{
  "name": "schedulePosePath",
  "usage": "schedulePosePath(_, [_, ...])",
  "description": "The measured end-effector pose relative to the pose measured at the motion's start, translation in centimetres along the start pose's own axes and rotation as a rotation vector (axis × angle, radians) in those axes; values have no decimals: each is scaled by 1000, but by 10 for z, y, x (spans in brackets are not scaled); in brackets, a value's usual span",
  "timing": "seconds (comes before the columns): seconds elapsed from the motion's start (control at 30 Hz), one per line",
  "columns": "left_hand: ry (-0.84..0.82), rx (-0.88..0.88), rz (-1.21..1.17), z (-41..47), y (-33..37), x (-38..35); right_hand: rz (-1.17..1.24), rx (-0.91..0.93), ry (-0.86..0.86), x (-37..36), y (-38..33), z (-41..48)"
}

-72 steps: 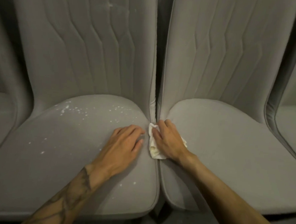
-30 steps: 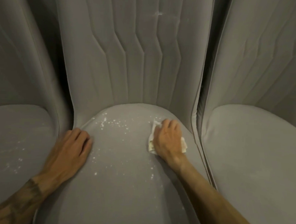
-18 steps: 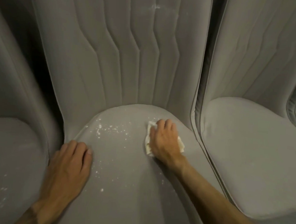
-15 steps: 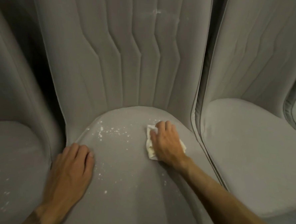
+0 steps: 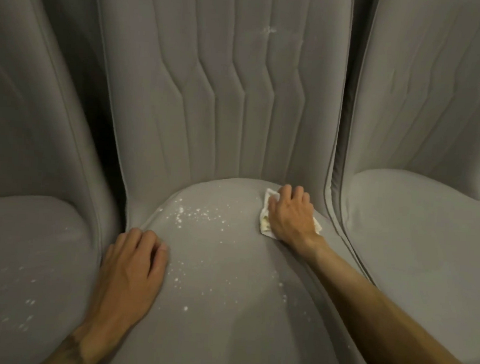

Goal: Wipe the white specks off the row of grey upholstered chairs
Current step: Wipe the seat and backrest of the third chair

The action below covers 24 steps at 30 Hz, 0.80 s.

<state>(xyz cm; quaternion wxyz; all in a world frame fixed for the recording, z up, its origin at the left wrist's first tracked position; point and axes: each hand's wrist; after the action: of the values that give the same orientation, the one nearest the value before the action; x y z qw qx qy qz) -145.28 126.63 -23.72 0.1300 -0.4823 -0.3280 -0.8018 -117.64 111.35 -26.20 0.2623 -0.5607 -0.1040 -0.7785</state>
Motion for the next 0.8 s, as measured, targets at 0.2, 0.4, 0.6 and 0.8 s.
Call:
schedulePosePath(0.2, [47, 9, -14, -1, -6, -6, 45, 337, -35, -13, -65, -2])
schedulePosePath(0.4, [92, -42, 50, -2, -6, -12, 42, 12, -15, -11, -4, 19])
schedulePosePath(0.6, [111, -80, 104, -2, -7, -15, -21, 286, -58, -26, -55, 24])
schedulePosePath(0.8, [89, -141, 150, -2, -12, -18, 73, 42, -41, -13, 1, 30])
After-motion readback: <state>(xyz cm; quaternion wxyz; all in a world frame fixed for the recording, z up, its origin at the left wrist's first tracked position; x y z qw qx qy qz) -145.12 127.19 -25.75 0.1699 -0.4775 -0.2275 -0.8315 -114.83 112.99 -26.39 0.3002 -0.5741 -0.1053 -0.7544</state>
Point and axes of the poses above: each hand's wrist, its own z-axis towards the middle knuckle, its own x-axis out of the back of the hand, y = z × x, and after that the axes turned 7 degrees about y, right-handed
